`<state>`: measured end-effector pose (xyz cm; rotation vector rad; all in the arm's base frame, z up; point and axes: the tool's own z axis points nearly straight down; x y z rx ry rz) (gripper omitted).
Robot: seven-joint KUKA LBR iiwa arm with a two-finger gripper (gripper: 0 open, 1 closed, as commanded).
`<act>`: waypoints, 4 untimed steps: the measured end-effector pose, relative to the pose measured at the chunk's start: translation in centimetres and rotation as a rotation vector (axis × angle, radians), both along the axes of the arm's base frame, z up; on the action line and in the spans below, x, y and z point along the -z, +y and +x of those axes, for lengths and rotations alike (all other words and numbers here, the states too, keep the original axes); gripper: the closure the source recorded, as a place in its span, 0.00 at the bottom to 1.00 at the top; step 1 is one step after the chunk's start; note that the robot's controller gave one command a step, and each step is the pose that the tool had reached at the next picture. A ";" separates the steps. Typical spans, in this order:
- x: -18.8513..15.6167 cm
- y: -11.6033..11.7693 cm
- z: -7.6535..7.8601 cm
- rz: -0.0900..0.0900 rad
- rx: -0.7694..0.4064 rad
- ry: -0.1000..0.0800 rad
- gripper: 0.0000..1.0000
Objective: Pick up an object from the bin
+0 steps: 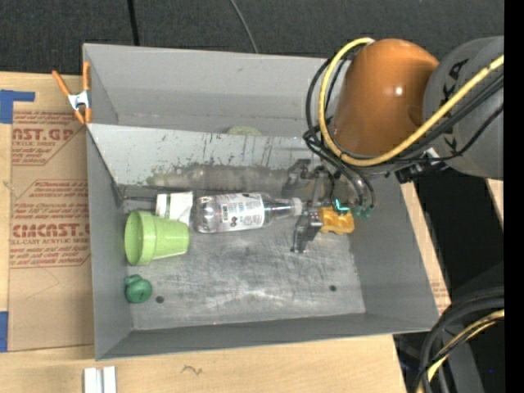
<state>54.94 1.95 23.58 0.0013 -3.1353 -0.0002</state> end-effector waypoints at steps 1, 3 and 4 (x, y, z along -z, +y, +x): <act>-0.5 0.0 0.1 0.000 0.001 -0.008 0.00; 8.4 5.1 4.3 0.001 -0.170 -0.006 0.00; 10.4 6.7 4.5 0.003 0.082 -0.022 0.00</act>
Offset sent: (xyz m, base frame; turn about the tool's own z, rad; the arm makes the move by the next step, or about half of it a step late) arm 0.0424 0.0475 -0.0758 -0.0692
